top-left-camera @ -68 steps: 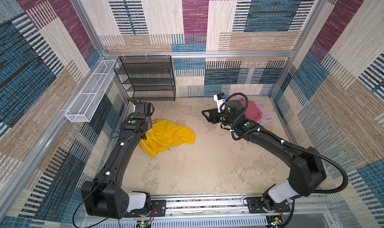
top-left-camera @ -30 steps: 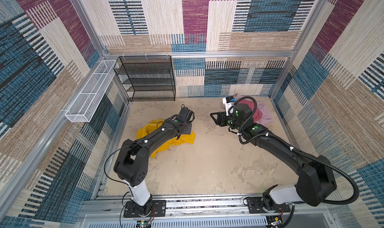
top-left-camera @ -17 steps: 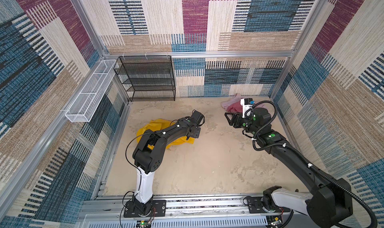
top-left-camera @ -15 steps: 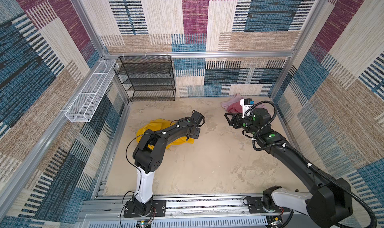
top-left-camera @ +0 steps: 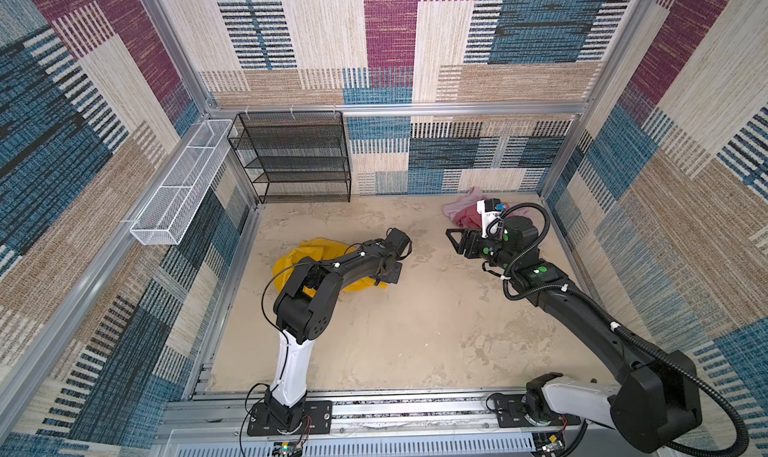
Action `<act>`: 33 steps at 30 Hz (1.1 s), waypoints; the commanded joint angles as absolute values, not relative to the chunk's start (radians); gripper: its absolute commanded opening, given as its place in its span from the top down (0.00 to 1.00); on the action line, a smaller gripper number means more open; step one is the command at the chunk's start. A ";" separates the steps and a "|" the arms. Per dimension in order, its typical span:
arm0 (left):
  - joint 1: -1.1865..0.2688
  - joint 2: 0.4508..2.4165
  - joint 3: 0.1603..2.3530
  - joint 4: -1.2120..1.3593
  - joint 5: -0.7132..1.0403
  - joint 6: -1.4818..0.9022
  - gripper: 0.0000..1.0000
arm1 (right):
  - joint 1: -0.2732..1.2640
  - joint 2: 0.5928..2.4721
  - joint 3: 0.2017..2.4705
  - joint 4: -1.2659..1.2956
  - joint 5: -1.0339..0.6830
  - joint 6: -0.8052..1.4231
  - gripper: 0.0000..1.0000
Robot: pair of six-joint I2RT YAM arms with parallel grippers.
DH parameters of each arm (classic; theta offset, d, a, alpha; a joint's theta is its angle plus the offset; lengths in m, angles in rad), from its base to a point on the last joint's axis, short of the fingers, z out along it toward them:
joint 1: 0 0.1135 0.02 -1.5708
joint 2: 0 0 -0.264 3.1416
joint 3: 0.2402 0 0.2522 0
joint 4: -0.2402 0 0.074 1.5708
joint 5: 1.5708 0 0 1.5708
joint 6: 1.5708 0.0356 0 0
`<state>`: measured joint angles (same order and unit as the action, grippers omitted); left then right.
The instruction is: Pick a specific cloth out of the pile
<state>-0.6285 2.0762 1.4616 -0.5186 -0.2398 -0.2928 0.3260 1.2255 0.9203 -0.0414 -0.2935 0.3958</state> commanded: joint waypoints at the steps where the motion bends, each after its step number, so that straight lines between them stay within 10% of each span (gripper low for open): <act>1: -0.626 2.090 1.457 -0.548 -0.257 -0.308 1.00 | 0.326 1.219 0.922 0.005 -0.304 0.411 0.35; 33: -0.420 1.498 1.473 -0.675 -0.424 -0.253 1.00 | 0.326 1.271 0.998 0.011 -0.359 0.420 0.35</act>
